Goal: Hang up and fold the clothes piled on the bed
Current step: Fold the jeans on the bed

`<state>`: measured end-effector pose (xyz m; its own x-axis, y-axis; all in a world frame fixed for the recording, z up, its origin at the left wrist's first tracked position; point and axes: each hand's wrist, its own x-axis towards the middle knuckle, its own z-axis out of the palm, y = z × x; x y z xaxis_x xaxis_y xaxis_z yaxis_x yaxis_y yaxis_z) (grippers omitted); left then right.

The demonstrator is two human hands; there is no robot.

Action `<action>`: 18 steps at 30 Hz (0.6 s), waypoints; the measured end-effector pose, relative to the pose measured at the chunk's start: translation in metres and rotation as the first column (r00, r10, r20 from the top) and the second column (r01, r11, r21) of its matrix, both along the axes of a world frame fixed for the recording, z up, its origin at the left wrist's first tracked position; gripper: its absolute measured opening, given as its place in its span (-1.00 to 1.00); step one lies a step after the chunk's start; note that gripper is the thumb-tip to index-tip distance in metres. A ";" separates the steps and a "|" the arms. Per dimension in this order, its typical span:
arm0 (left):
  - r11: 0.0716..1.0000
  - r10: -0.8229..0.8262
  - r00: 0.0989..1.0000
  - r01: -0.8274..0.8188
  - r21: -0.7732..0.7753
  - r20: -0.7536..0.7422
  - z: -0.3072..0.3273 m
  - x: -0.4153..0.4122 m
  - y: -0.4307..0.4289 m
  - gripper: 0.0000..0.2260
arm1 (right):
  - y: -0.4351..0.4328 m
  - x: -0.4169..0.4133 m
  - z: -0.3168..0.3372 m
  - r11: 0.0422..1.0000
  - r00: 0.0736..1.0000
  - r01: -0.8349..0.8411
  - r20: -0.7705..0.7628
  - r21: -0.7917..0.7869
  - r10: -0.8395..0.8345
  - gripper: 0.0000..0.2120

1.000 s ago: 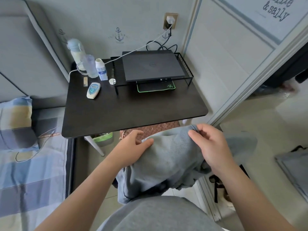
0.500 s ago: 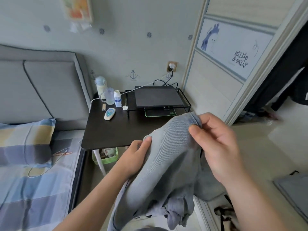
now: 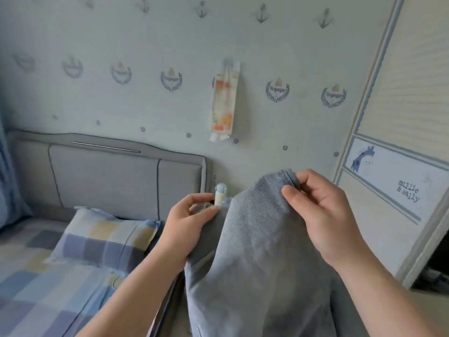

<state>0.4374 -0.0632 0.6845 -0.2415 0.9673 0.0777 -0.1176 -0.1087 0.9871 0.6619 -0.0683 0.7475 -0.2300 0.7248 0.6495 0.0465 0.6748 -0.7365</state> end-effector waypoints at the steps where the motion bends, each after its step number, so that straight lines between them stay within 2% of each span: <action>1: 0.998 0.044 0.999 -0.044 0.042 0.004 0.015 -0.013 -0.005 -0.80 | 0.001 -0.013 0.012 1.000 1.000 -0.021 -0.002 0.023 0.021 -0.85; 6: 0.940 0.262 0.965 -0.253 0.229 -0.010 0.084 -0.087 -0.037 -0.81 | 0.003 -0.088 0.070 0.977 0.987 -0.157 -0.009 0.142 0.160 -0.78; 9: 0.879 0.379 0.925 -0.350 0.323 -0.029 0.122 -0.139 -0.058 -0.82 | 0.001 -0.148 0.099 0.949 0.970 -0.239 0.002 0.207 0.244 -0.83; 13: 0.774 0.528 0.847 -0.454 0.441 -0.054 0.166 -0.212 -0.090 -0.83 | -0.011 -0.236 0.134 0.914 0.947 -0.306 -0.014 0.267 0.321 -0.80; 18: 0.655 0.679 0.724 -0.522 0.546 -0.122 0.205 -0.310 -0.137 -0.83 | -0.038 -0.345 0.156 0.856 0.876 -0.436 -0.085 0.278 0.474 -0.83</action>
<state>0.1272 -0.2002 0.8895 -0.6447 0.4439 0.6223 0.4169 -0.4782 0.7730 0.3168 -0.1060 0.9031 -0.3850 0.3773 0.8423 -0.4038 0.7518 -0.5213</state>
